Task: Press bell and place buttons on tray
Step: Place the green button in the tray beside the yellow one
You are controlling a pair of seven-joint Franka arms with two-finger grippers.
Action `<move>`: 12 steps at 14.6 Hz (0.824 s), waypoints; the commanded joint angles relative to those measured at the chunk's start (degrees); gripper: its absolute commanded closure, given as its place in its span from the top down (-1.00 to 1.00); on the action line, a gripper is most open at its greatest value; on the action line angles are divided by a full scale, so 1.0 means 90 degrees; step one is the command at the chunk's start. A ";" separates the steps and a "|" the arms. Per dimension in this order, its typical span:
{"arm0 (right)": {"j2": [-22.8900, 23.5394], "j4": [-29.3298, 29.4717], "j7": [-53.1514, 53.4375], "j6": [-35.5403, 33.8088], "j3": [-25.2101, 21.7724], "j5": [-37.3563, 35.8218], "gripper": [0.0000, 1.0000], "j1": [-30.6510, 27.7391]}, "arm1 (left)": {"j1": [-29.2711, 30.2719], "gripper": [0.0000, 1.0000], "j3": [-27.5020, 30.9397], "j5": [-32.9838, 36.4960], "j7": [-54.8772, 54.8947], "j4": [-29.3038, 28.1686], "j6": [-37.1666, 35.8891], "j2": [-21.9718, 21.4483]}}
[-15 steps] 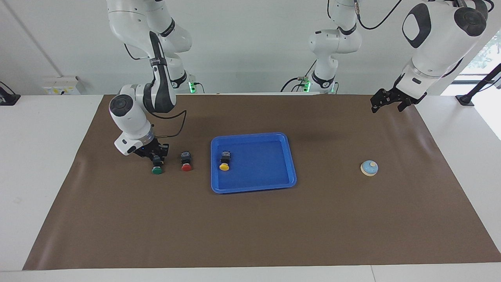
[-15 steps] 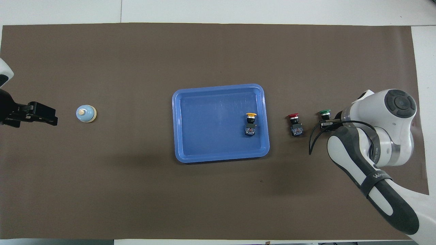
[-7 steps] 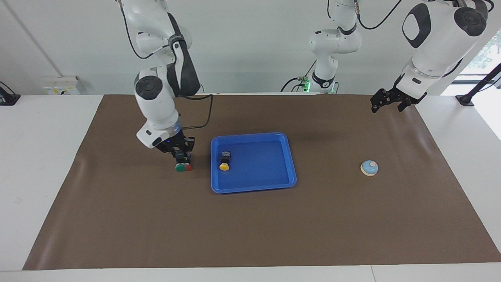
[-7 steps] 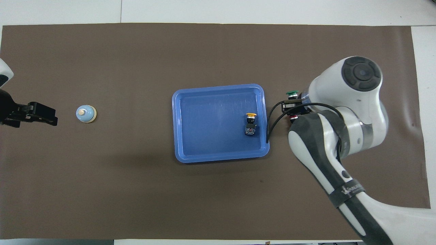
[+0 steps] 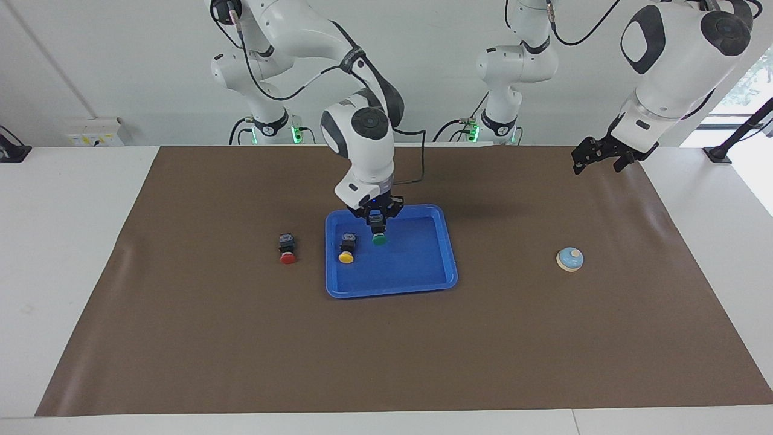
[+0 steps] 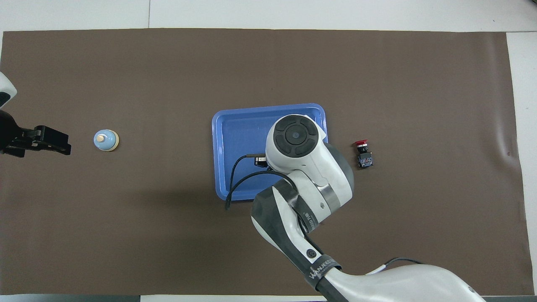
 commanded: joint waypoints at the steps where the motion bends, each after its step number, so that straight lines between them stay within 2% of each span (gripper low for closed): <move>1: 0.0300 0.0013 0.0095 0.0342 -0.0016 0.0096 -0.88 -0.0066 | -0.0002 1.00 0.0030 -0.0090 0.0025 0.0071 -0.0087 -0.0028; 4: 0.0427 -0.0105 0.0553 0.0577 -0.0007 0.0096 -0.83 0.0061 | -0.0002 1.00 0.0030 -0.0090 0.0035 0.0071 -0.0087 -0.0028; 5: 0.0447 -0.0125 0.0583 0.0636 -0.0016 0.0096 -0.67 0.0071 | -0.0002 1.00 0.0030 -0.0090 0.0025 0.0071 -0.0087 -0.0028; 6: 0.0447 -0.0144 0.0584 0.0617 -0.0016 0.0096 -0.22 0.0061 | -0.0002 1.00 0.0030 -0.0100 0.0025 0.0071 -0.0087 -0.0028; 7: 0.0437 -0.0144 0.0584 0.0569 -0.0016 0.0086 0.79 0.0071 | -0.0002 1.00 0.0030 -0.0090 0.0025 0.0071 -0.0087 -0.0028; 8: 0.0428 -0.0106 0.0574 0.0452 -0.0016 0.0018 1.00 0.0071 | -0.0002 1.00 0.0030 -0.0090 0.0025 0.0071 -0.0087 -0.0028; 10: 0.0398 0.0118 0.0535 0.0120 -0.0026 0.0008 1.00 0.0013 | -0.0002 1.00 0.0030 -0.0100 0.0025 0.0071 -0.0087 -0.0028; 12: 0.0059 0.0198 0.0302 -0.0261 -0.0075 -0.0002 1.00 -0.0356 | -0.0002 1.00 0.0030 -0.0090 0.0025 0.0071 -0.0087 -0.0028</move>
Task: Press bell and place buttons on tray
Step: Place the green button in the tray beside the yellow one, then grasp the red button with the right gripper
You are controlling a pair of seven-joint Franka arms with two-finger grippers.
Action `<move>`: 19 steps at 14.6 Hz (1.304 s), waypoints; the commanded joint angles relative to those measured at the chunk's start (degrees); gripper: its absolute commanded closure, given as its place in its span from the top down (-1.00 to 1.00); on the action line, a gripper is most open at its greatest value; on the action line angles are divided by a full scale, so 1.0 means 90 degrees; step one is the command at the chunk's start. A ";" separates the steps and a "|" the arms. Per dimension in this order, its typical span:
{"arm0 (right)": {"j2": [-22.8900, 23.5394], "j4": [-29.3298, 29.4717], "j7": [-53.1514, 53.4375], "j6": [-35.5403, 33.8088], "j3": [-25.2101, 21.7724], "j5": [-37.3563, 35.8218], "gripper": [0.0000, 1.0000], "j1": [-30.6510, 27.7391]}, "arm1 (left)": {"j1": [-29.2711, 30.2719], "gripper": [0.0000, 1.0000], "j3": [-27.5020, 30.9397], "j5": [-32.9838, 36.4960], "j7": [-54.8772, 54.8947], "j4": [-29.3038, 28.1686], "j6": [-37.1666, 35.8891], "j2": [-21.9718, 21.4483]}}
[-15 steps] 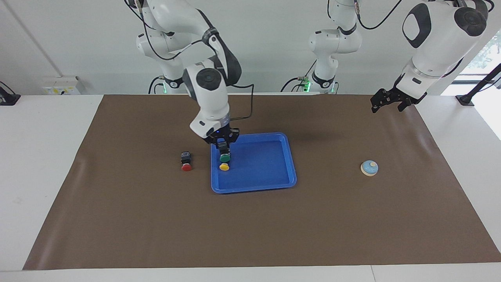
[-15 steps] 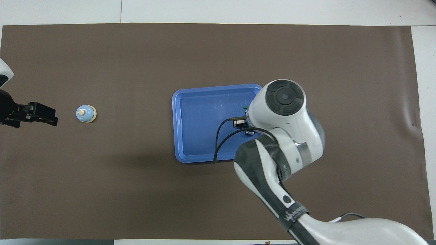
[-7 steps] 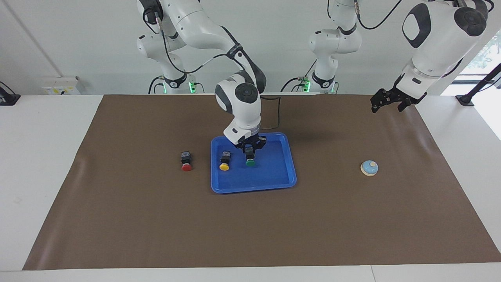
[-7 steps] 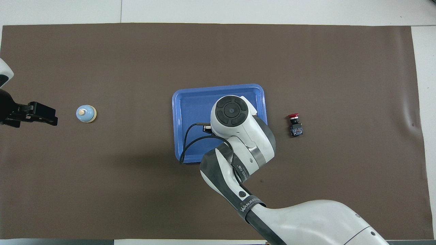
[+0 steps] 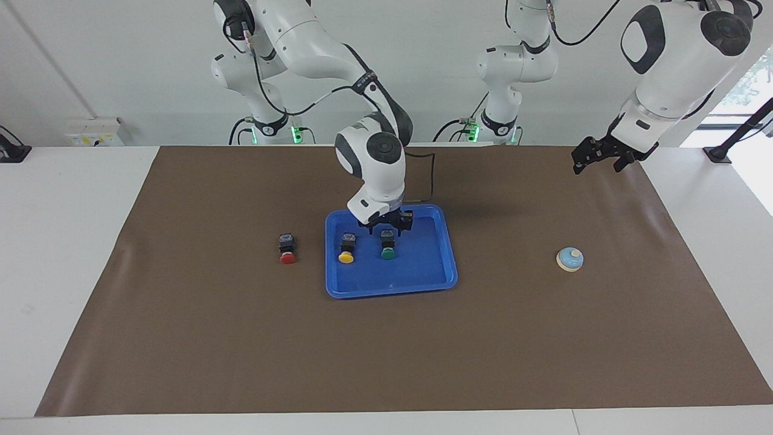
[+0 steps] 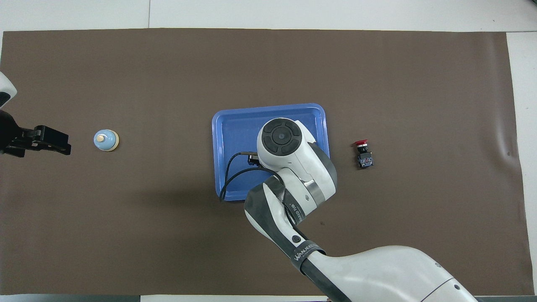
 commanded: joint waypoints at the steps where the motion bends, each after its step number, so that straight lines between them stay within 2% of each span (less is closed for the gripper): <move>1: -0.0563 0.0042 -0.0568 -0.0529 0.0009 0.0000 1.00 -0.0676 | -0.0002 1.00 0.0030 -0.0090 0.0025 0.0071 -0.0087 -0.0028; 6: -0.1023 -0.0474 -0.2452 -0.0628 -0.0011 -0.0029 1.00 -0.1878 | -0.0002 1.00 0.0030 -0.0100 0.0025 0.0071 -0.0087 -0.0028; 9: -0.1267 -0.1313 -0.3527 -0.0035 -0.0021 -0.0029 1.00 -0.2260 | -0.0002 1.00 0.0030 -0.0090 0.0025 0.0071 -0.0087 -0.0028; 12: -0.1326 -0.1656 -0.4953 0.0298 -0.0011 -0.0020 1.00 -0.2466 | -0.0002 1.00 0.0030 -0.0090 0.0025 0.0071 -0.0087 -0.0028; 15: -0.1404 -0.2349 -0.4976 0.1050 -0.0011 -0.0019 1.00 -0.2466 | -0.0002 1.00 0.0030 -0.0090 0.0025 0.0071 -0.0087 -0.0028; 19: -0.1385 -0.2497 -0.4647 0.1100 -0.0011 0.0078 1.00 -0.2486 | -0.0002 1.00 0.0030 -0.0090 0.0025 0.0071 -0.0087 -0.0028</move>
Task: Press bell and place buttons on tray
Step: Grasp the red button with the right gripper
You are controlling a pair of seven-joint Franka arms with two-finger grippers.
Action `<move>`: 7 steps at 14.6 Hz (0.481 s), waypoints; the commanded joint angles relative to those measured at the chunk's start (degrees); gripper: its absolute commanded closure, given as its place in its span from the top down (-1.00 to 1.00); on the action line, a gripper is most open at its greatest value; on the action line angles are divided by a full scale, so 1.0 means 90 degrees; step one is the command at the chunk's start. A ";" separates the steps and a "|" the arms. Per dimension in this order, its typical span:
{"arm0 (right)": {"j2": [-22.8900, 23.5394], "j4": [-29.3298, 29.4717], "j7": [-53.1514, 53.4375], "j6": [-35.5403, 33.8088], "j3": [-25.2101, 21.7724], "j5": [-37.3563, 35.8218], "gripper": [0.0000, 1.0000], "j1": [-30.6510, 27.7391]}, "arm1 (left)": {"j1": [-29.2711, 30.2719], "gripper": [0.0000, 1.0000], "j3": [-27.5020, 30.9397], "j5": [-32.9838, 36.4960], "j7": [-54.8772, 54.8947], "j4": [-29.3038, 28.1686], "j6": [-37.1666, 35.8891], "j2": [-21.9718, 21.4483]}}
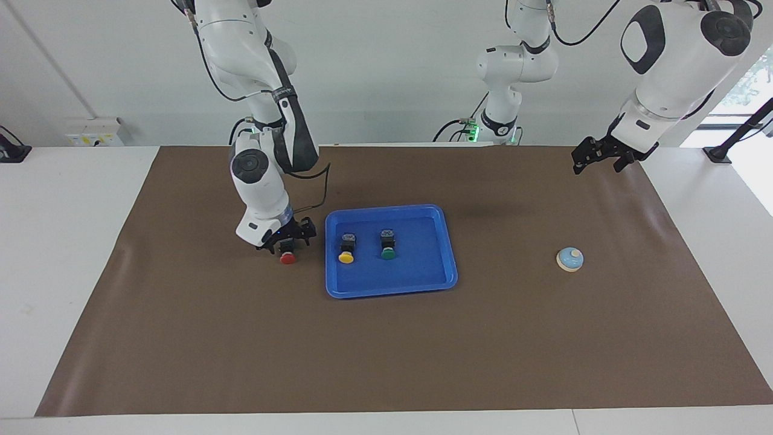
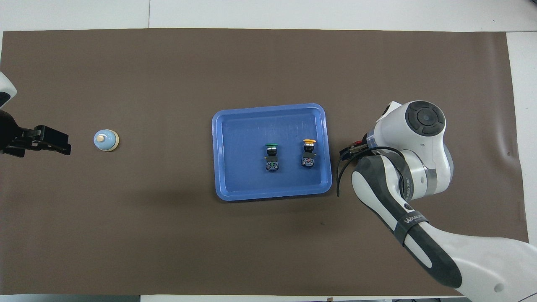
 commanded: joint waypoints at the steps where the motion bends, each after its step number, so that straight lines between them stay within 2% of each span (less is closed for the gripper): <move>1: -0.0208 -0.0253 0.0407 0.0114 0.0074 0.0077 1.00 -0.0102 | -0.0002 1.00 0.0030 -0.0090 0.0025 0.0071 -0.0087 -0.0028; 4: -0.0178 -0.0253 0.0644 0.0124 0.0074 0.0077 0.67 -0.0102 | -0.0002 1.00 0.0030 -0.0100 0.0025 0.0071 -0.0087 -0.0028; 7: -0.0159 -0.0262 0.0654 0.0124 0.0074 0.0077 0.05 -0.0122 | -0.0002 1.00 0.0030 -0.0090 0.0025 0.0071 -0.0087 -0.0028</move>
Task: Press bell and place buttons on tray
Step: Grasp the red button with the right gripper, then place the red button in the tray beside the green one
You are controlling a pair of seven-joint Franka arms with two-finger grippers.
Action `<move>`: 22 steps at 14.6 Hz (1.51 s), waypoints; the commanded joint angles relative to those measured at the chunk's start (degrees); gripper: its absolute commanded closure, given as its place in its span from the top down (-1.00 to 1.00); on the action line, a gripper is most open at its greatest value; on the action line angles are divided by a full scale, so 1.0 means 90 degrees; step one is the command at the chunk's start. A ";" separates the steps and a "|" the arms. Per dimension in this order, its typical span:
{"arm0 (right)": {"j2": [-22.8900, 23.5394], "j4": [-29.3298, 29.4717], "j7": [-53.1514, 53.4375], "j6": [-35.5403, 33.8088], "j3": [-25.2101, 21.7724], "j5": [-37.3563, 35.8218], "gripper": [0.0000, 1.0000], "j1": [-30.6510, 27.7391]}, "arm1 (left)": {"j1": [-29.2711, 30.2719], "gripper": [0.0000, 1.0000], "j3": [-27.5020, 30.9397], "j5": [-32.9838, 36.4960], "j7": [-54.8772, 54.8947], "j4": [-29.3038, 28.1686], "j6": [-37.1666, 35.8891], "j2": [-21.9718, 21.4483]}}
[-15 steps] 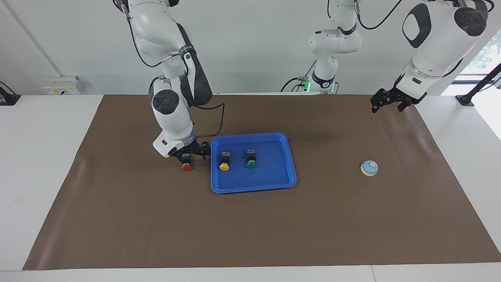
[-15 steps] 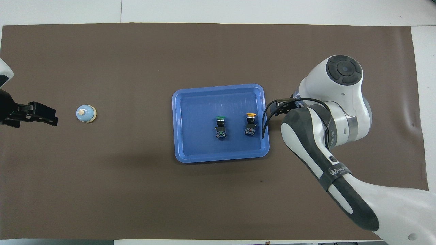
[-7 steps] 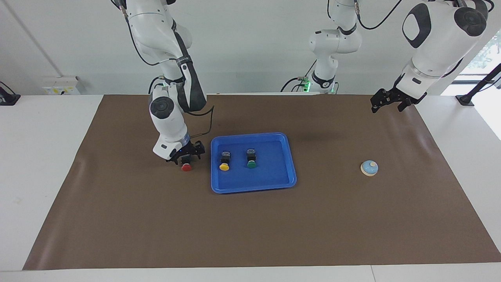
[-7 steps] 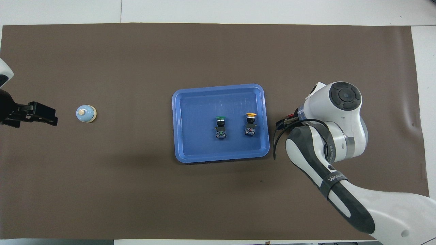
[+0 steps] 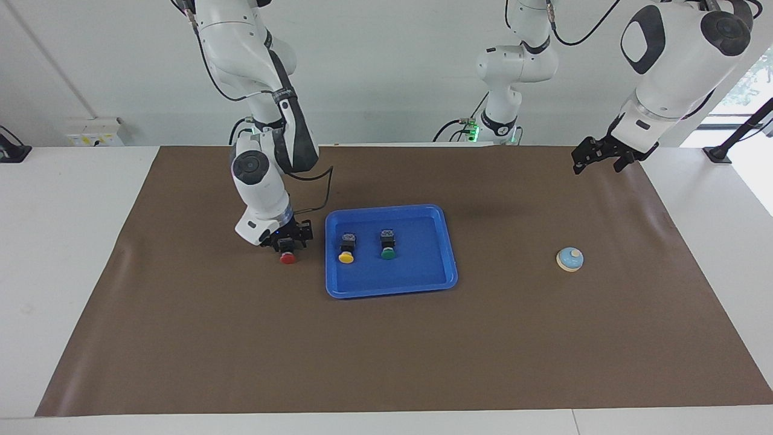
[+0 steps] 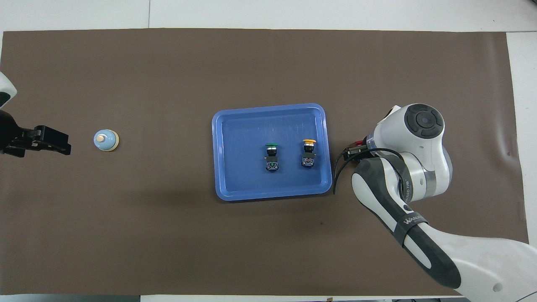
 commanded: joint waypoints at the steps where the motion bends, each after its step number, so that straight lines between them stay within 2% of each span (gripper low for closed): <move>1: -0.0157 -0.0202 0.0044 0.0118 0.0076 0.0073 -0.20 -0.0119 | -0.0002 1.00 0.0030 -0.0090 0.0025 0.0071 -0.0087 -0.0028; 3: -0.0157 -0.0105 0.0034 0.0030 0.0076 0.0063 -0.94 -0.0099 | -0.0002 1.00 0.0030 -0.0100 0.0025 0.0071 -0.0087 -0.0028; 4: -0.0166 0.0109 0.0034 -0.0134 0.0076 0.0073 -1.00 -0.0060 | -0.0002 1.00 0.0030 -0.0100 0.0025 0.0071 -0.0087 -0.0028; 7: 0.0037 0.1764 0.0490 -0.1809 0.0135 0.0073 -1.00 0.0173 | -0.0002 1.00 0.0030 -0.0100 0.0025 0.0071 -0.0087 -0.0028; 9: 0.0292 0.2588 0.1173 -0.2381 0.0135 0.0092 -1.00 0.0524 | -0.0002 1.00 0.0030 -0.0090 0.0025 0.0071 -0.0087 -0.0028; 12: 0.0574 0.2921 0.2412 -0.2353 0.0125 0.0064 -1.00 0.1528 | -0.0002 1.00 0.0030 -0.0090 0.0025 0.0071 -0.0087 -0.0028; 14: 0.1217 0.3769 0.3292 -0.2470 0.0125 0.0044 -1.00 0.2047 | -0.0002 1.00 0.0030 -0.0090 0.0025 0.0071 -0.0087 -0.0028; 17: 0.1951 0.4426 0.4269 -0.2315 0.0125 0.0054 -1.00 0.2614 | -0.0002 1.00 0.0030 -0.0100 0.0025 0.0071 -0.0087 -0.0028; 19: 0.2099 0.4408 0.4506 -0.1876 0.0125 0.0083 -1.00 0.2878 | -0.0002 1.00 0.0030 -0.0090 0.0025 0.0071 -0.0087 -0.0028; 22: 0.2343 0.4398 0.4779 -0.1748 0.0125 0.0083 -1.00 0.3123 | -0.0002 1.00 0.0030 -0.0090 0.0025 0.0071 -0.0087 -0.0028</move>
